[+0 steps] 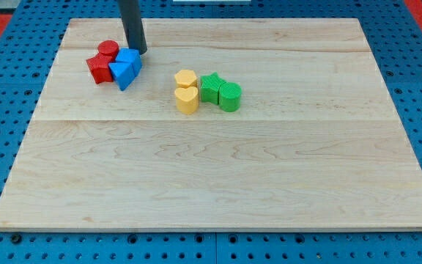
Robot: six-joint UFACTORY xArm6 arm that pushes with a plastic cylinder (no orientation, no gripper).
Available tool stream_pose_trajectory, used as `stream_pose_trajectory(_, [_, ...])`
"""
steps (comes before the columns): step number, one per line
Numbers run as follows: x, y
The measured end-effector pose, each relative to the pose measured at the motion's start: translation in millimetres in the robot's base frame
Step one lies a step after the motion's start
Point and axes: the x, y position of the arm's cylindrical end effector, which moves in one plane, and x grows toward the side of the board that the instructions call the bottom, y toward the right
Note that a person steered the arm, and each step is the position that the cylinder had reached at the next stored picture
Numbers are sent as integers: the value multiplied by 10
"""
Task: Move the arm towards the center right of the board
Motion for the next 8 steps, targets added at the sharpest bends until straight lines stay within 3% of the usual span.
stream_pose_trajectory(1, [119,657])
stream_pose_trajectory(2, [182,351])
stream_pose_trajectory(3, [155,408])
stream_pose_trajectory(4, [8,1079])
stream_pose_trajectory(5, [-69,1253])
stream_pose_trajectory(7, [-205,2653])
stream_pose_trajectory(8, [333,3512])
